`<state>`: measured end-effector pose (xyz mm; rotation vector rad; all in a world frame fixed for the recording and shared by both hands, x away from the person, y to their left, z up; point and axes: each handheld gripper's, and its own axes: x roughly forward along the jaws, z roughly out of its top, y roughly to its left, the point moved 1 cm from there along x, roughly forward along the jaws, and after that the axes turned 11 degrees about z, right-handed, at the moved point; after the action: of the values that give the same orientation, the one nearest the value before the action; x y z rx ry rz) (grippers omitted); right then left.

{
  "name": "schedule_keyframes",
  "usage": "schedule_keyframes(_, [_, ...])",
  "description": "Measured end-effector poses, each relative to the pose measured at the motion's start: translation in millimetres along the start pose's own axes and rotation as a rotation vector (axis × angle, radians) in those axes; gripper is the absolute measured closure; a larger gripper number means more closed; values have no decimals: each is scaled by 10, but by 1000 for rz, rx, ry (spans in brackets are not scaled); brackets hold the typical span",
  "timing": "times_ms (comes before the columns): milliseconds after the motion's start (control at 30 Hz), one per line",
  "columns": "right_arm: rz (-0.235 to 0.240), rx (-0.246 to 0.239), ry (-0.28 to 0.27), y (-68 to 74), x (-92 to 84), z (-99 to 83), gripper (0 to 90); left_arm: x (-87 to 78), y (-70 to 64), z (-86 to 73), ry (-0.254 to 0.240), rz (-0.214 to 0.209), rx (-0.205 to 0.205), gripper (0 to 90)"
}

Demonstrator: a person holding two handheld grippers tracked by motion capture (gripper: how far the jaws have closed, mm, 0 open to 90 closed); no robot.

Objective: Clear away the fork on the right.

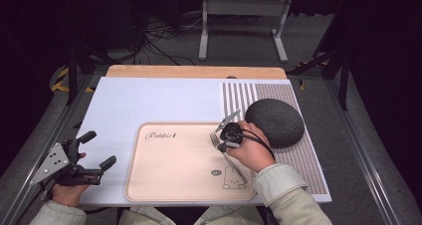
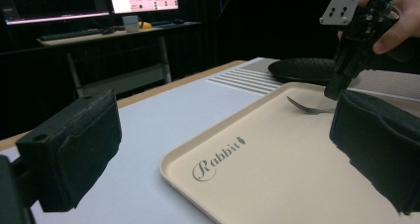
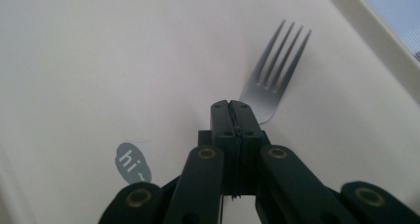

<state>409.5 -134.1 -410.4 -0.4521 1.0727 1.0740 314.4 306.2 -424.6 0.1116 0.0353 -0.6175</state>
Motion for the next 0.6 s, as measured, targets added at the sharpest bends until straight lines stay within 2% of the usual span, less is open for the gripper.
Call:
schedule_keyframes(100, [27, -108, 37, -21, 53, 27, 900, -1, 1, 0, 0, 0, 0, 5])
schedule_keyframes(133, [27, -108, 37, -21, 53, 27, 900, -1, 1, 0, 0, 0, 0, 5])
schedule_keyframes(167, [39, -152, 56, -36, 78, 32, 900, -1, 2, 0, 3, -2, 0, 5])
schedule_keyframes(267, [67, -228, 114, -77, 149, 31, 900, 0, 3, 0, 3, -3, 0, 5])
schedule_keyframes(600, [73, -265, 147, -119, 246, 31, 900, 3, 2, -1, 3, -4, -1, 5])
